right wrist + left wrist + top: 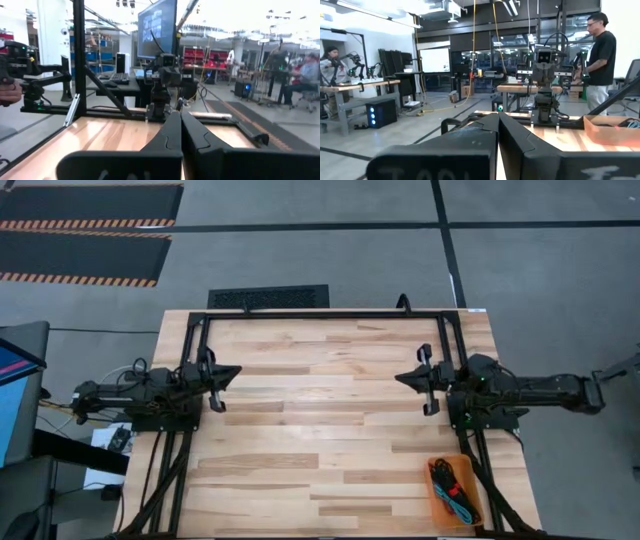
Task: Pick and place USB-C Cables
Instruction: Return to Home Position
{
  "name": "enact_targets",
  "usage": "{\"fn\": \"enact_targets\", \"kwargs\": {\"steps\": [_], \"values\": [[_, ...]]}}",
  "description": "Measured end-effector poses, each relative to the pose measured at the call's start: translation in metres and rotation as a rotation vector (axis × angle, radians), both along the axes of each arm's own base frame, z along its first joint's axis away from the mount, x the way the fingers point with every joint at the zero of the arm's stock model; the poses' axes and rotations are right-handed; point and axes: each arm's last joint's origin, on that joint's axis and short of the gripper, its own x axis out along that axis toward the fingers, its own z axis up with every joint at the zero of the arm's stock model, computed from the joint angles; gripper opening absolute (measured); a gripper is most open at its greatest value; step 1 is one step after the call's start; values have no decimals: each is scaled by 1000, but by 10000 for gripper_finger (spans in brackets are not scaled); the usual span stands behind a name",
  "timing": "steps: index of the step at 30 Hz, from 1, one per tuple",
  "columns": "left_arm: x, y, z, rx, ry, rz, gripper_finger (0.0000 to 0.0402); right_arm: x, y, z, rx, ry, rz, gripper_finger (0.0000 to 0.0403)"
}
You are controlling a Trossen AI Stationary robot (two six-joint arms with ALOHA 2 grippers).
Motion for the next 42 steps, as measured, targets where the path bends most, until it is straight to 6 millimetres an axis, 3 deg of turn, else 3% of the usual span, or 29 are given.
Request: {"fn": "enact_targets", "kwargs": {"steps": [12,16,22,27,42], "values": [[1,-1,-4,-2,43,-36,0,-1,3,-5,68,48,60,7],[1,-1,-7,-8,65,-46,0,-3,5,-16,67,75,65,7],[1,-1,-7,-6,71,-46,0,-15,2,-22,76,40,40,7],[1,-1,-7,-7,69,-46,0,-23,5,-18,81,8,138,7],[1,-2,-5,-10,48,-73,0,-21,10,-34,104,-24,208,7]]}}
